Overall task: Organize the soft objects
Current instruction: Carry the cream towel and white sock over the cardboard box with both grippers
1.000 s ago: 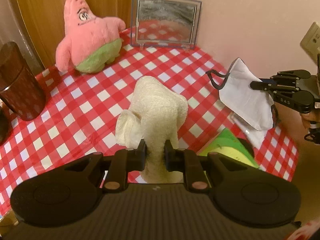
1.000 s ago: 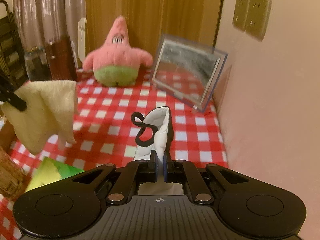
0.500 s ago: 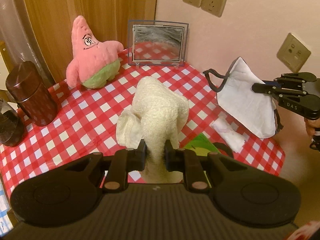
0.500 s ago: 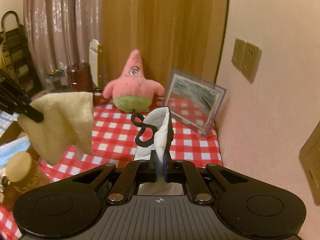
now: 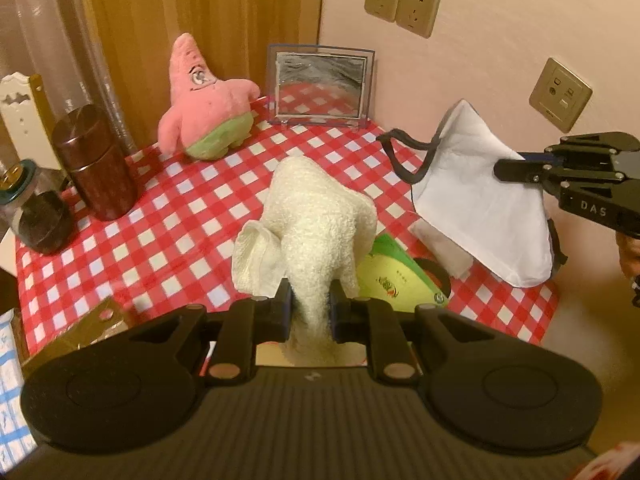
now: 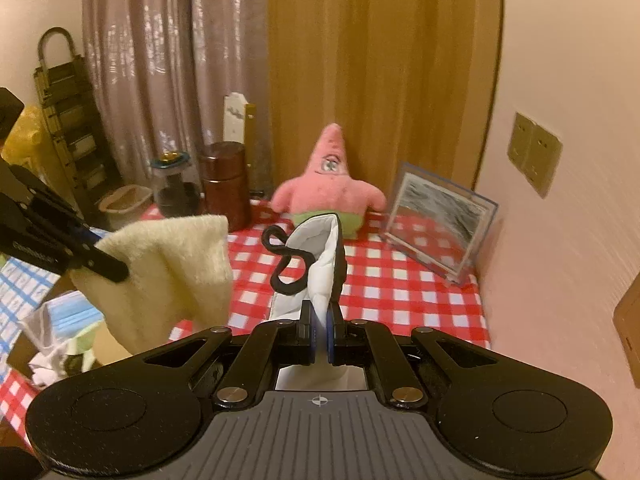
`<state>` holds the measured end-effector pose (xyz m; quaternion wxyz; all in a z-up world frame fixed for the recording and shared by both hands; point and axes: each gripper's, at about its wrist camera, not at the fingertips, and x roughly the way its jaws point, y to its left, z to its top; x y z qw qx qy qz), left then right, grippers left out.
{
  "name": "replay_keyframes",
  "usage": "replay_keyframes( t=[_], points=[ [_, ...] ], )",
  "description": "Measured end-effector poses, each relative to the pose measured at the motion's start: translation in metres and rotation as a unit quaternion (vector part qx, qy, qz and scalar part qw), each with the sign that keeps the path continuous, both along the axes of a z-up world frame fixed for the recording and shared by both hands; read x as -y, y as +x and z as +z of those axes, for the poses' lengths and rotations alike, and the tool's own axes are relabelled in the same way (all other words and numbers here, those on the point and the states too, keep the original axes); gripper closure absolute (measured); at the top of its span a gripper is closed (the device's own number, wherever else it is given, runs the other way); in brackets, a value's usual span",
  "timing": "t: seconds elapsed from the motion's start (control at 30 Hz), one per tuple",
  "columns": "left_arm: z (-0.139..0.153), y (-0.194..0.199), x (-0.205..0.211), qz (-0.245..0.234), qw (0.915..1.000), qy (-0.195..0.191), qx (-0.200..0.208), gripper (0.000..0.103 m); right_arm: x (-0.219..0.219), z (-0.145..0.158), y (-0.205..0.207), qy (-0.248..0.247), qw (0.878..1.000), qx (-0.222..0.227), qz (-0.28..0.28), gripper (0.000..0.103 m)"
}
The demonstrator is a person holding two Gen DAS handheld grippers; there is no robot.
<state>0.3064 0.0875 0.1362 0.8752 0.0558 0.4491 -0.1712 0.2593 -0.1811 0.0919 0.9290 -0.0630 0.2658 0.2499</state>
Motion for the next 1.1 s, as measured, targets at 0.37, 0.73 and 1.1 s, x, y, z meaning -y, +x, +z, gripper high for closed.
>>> replay_keyframes(
  t=[0.37,0.73,1.1],
  points=[
    [0.011,-0.04,-0.006,0.016,0.9996,0.018,0.011,0.087,-0.025,0.015,-0.029,-0.006,1.0,0.013,0.023,0.098],
    [0.027,-0.072,-0.016,0.029,0.9994,0.003,0.019,0.087,-0.04,0.021,-0.052,0.002,0.999,0.011,0.036,0.098],
    [0.039,-0.106,-0.047,0.059,0.9979,-0.01,0.024,0.087,-0.072,0.03,-0.083,0.022,0.999,0.0,0.049,0.098]
  ],
)
